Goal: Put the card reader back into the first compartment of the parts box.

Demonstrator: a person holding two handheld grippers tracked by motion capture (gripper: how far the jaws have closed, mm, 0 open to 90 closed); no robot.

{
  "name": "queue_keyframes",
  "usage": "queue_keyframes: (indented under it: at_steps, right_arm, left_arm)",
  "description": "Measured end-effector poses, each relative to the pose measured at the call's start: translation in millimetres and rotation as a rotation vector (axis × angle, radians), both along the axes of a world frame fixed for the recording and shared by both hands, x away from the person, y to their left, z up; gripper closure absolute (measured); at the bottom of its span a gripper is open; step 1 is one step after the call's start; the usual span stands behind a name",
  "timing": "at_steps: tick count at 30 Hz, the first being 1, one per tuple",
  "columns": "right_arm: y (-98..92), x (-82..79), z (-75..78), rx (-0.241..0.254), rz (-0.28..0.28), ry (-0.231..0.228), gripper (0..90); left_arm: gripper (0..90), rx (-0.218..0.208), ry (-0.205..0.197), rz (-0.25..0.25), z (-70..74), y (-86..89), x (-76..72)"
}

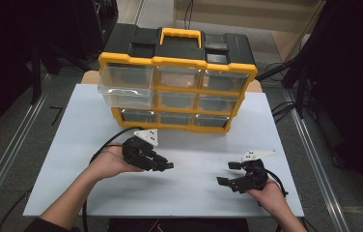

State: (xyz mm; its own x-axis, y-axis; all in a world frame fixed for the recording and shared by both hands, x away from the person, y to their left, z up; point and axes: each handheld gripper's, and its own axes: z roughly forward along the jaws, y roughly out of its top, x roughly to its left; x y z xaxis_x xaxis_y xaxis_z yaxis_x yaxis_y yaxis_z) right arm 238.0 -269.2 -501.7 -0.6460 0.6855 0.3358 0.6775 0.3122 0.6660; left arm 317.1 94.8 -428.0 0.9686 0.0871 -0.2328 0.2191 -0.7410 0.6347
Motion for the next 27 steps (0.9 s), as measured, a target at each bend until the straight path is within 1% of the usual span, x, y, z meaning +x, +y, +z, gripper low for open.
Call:
queue_keyframes:
  at_steps: [1, 2, 3, 5, 7, 8, 11, 13, 14, 16, 17, 19, 22, 23, 24, 25, 27]
  right_arm:
    - [0.0, 0.0, 0.0, 0.001, 0.0, 0.0, 12.5]
    - [-0.5, 0.1, 0.0, -0.001, 0.001, -0.001, 12.5]
    - [-0.5, 0.1, 0.0, -0.001, -0.001, -0.001, 12.5]
    - [-0.6, 0.2, 0.1, -0.002, -0.001, -0.001, 12.5]
    - [-0.4, 0.1, 0.0, -0.001, 0.0, -0.001, 12.5]
    - [-0.5, 0.1, 0.1, -0.002, 0.001, -0.001, 12.5]
    - [-0.5, 0.2, 0.0, -0.002, -0.002, 0.001, 12.5]
    - [-0.4, 0.3, 0.0, 0.001, -0.005, 0.003, 12.6]
    - [-0.4, 0.3, 0.0, 0.002, -0.005, 0.004, 12.5]
    - [-0.9, 0.3, 0.3, 0.005, -0.001, -0.002, 12.5]
    - [-0.9, 0.2, 0.9, 0.015, -0.005, 0.003, 12.6]
    - [-1.5, 0.6, 1.2, 0.017, -0.003, -0.001, 12.5]
    - [-2.3, 1.2, 0.8, 0.018, 0.0, 0.0, 12.5]
    - [-2.4, 1.2, 0.8, 0.019, 0.001, 0.001, 12.5]
    - [-2.2, 1.2, 0.8, 0.019, 0.001, 0.001, 12.5]
    - [-2.2, 1.2, 0.8, 0.019, 0.001, 0.001, 12.5]
    - [-1.8, 1.3, 0.8, 0.017, 0.004, 0.002, 12.6]
  left_arm:
    - [75.3, -0.001, -0.001, 0.001, 2.6, 0.4, -0.3]
    - [75.3, 0.001, 0.009, 0.003, 7.8, 0.7, -1.1]
    - [75.3, 0.006, 0.011, -0.003, 10.5, 1.1, -1.0]
    - [75.3, 0.013, 0.005, -0.008, 13.2, 1.3, -1.1]
    - [75.3, 0.022, -0.01, -0.018, 20.7, 3.3, -1.9]
    - [75.3, 0.012, -0.011, -0.017, 22.0, 4.0, -2.8]
    - [75.3, 0.015, -0.025, -0.027, 29.0, 6.1, -4.2]
    - [75.3, 0.015, -0.028, -0.029, 31.4, 6.7, -4.6]
    - [75.3, 0.012, -0.032, -0.029, 36.7, 7.8, -5.4]
    - [75.2, 0.012, -0.047, -0.023, 42.6, 8.9, -5.9]
    - [75.2, 0.013, -0.045, -0.019, 45.4, 9.5, -5.4]
    - [75.3, 0.01, -0.041, -0.013, 50.5, 10.6, -4.8]
    - [75.2, 0.016, -0.046, -0.021, 58.2, 11.6, -4.3]
    - [75.2, 0.016, -0.046, -0.021, 58.2, 11.6, -4.3]
    - [75.2, 0.016, -0.044, -0.027, 63.5, 12.5, -3.8]
    - [75.2, 0.016, -0.044, -0.027, 63.5, 12.5, -3.8]
    - [75.3, 0.011, -0.038, -0.03, 70.9, 14.4, -2.4]
